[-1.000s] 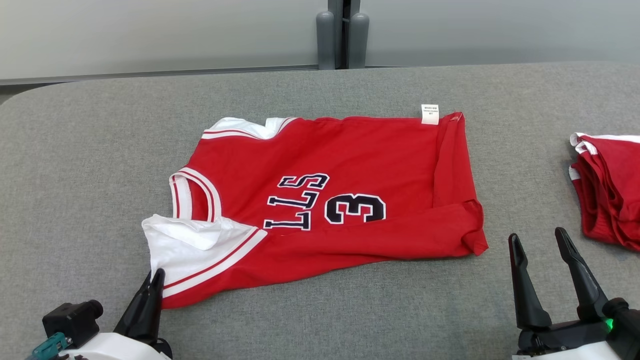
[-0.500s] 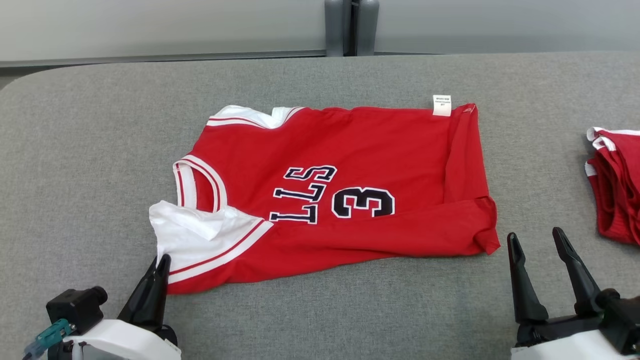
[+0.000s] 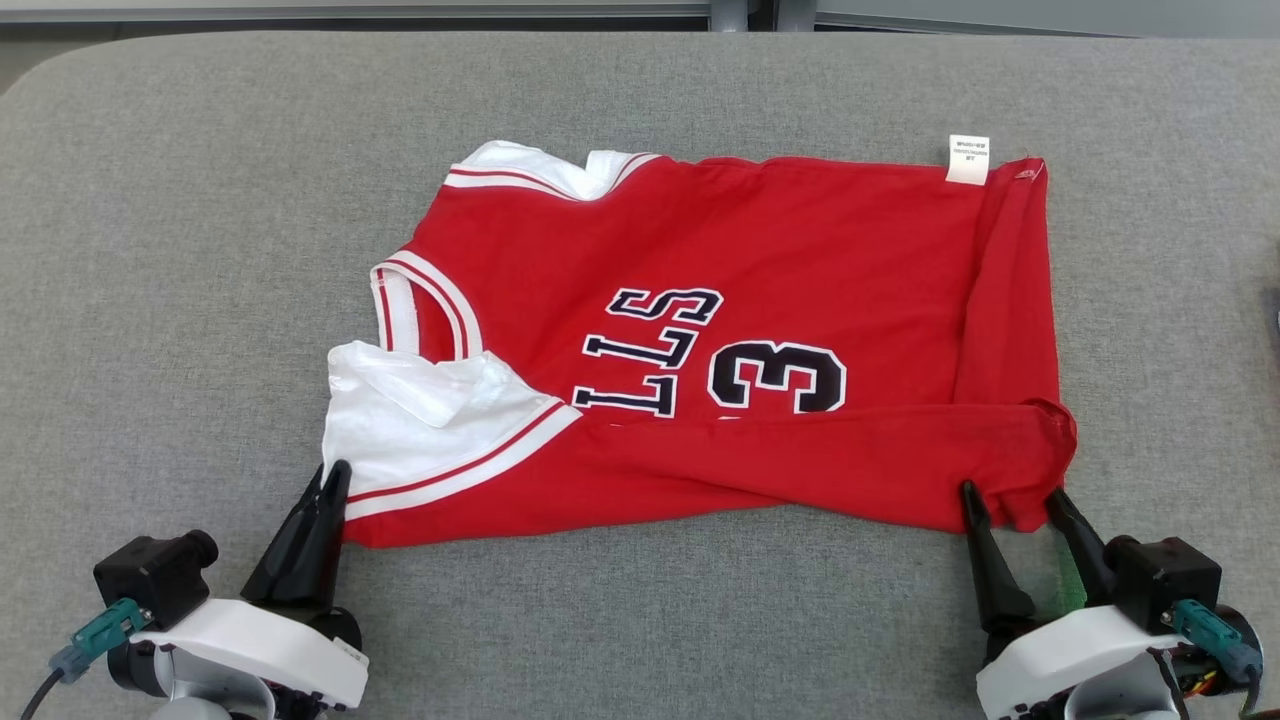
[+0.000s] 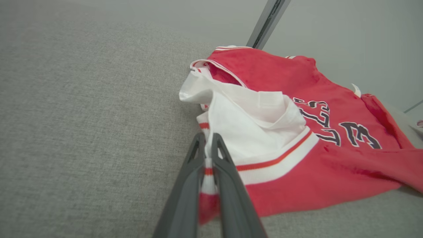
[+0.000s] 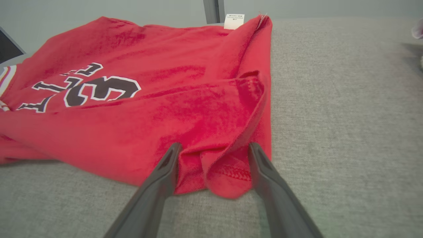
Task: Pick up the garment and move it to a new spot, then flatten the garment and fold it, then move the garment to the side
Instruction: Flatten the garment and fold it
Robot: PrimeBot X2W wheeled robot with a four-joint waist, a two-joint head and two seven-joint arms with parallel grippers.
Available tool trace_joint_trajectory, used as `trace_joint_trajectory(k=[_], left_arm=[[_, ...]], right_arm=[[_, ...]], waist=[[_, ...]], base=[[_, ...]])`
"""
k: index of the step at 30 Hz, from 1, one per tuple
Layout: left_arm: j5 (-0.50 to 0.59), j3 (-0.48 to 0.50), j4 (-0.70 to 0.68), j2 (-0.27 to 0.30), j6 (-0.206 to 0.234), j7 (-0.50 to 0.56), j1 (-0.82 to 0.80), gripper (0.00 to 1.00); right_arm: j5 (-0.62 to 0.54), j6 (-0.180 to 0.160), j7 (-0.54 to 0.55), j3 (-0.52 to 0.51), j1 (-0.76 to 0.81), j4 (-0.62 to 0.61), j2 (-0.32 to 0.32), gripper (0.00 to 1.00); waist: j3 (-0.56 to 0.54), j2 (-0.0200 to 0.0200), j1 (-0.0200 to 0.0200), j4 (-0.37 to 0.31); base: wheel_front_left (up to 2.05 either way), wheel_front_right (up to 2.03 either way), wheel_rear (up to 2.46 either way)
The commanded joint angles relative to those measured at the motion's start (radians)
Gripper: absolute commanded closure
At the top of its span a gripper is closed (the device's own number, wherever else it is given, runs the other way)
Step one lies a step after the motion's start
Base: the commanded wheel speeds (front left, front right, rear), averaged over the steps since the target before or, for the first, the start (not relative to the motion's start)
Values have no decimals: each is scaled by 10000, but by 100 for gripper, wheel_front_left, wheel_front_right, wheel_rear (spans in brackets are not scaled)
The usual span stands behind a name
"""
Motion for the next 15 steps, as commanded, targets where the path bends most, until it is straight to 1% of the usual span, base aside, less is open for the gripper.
trace_joint_trajectory(k=[1, 2, 3, 4, 7, 11, 15], left_arm=[[-25, 38, 54, 28, -36, -62, -161, 100], [-38, 52, 82, 34, -44, -82, -164, 100], [-49, 64, 107, 38, -48, -112, -168, 100], [-53, 71, 131, 51, -62, -114, -176, 100], [-30, 90, 142, 139, -68, -167, -205, 100], [21, 153, 32, 306, 18, -131, -65, 100], [30, 262, -186, 557, 220, -23, 326, 100]], right_arm=[[143, -5, 9, 15, -123, 119, -23, 0], [204, -5, 133, 40, -104, 290, -22, 5], [258, -5, 138, 63, -121, 393, -20, 63], [354, -5, 144, 82, -151, 495, -19, 100], [456, -9, 104, 52, -168, 548, -25, 100], [720, -12, 14, 26, 122, 289, -29, 100], [854, -12, 44, 80, 657, -179, -28, 100]], waist=[[2, 0, 0, -16], [4, 0, 0, -34], [10, 0, 0, -48], [11, 0, 0, -55], [0, 0, 0, -67], [-120, 0, 0, -63], [-412, 0, 0, -101]], base=[[0, 0, 0], [0, 0, 0], [0, 0, 0], [0, 0, 0], [0, 0, 0], [0, 0, 0], [0, 0, 0]])
